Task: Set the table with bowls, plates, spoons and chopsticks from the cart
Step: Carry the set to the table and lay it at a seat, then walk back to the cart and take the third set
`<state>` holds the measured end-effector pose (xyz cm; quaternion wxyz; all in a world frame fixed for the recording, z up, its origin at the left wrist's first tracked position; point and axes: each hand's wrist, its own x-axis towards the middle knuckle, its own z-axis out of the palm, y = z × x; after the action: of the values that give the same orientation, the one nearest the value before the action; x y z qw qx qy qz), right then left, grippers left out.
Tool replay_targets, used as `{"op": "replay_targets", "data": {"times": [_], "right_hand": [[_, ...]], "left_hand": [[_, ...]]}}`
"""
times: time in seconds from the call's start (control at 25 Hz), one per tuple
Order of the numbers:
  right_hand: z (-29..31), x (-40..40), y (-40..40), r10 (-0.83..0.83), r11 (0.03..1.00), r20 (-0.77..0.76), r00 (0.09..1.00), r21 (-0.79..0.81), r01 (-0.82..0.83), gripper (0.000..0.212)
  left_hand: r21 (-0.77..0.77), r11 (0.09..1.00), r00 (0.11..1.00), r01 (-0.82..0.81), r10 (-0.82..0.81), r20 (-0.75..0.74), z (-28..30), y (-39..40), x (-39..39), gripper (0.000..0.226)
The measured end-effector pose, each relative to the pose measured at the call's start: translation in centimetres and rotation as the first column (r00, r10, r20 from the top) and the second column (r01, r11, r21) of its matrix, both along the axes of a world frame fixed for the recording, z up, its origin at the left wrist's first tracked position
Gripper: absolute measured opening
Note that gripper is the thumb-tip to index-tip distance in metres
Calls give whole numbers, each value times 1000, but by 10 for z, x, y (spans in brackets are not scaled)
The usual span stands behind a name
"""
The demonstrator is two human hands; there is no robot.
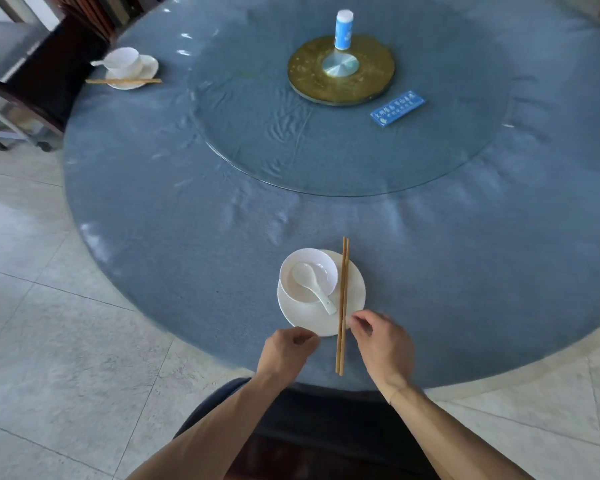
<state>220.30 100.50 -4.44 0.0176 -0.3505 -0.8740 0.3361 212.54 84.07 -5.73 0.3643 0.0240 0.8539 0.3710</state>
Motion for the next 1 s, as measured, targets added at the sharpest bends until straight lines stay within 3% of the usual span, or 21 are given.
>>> {"op": "replay_targets", "data": {"times": [0.2,0.32,0.44,0.56,0.72,1.0], "right_hand": [[38,-5,16,208,959,-133,969,225,-175,6],[64,-31,1,353,916,-178,919,266,-300,5],[80,-66,-34,540,829,-172,824,278,-485,13],[87,-99,-84,696,707,-74,714,238,-666,26],[92,-136,-163,816,564,-23,578,252,-786,33],[93,-197,-332,898,432,-6,439,199,-880,30]], "left_hand": [[-36,998,983,-54,47,-179,32,-33,-12,14],[15,991,955,-131,130,-266,48,-63,-25,17],[45,984,924,-173,178,-338,64,-102,-38,3],[86,966,884,-244,257,-391,74,-152,-50,11],[110,939,847,-326,341,-408,82,-226,-66,10],[61,911,811,-408,393,-433,91,-385,-95,15]]}}
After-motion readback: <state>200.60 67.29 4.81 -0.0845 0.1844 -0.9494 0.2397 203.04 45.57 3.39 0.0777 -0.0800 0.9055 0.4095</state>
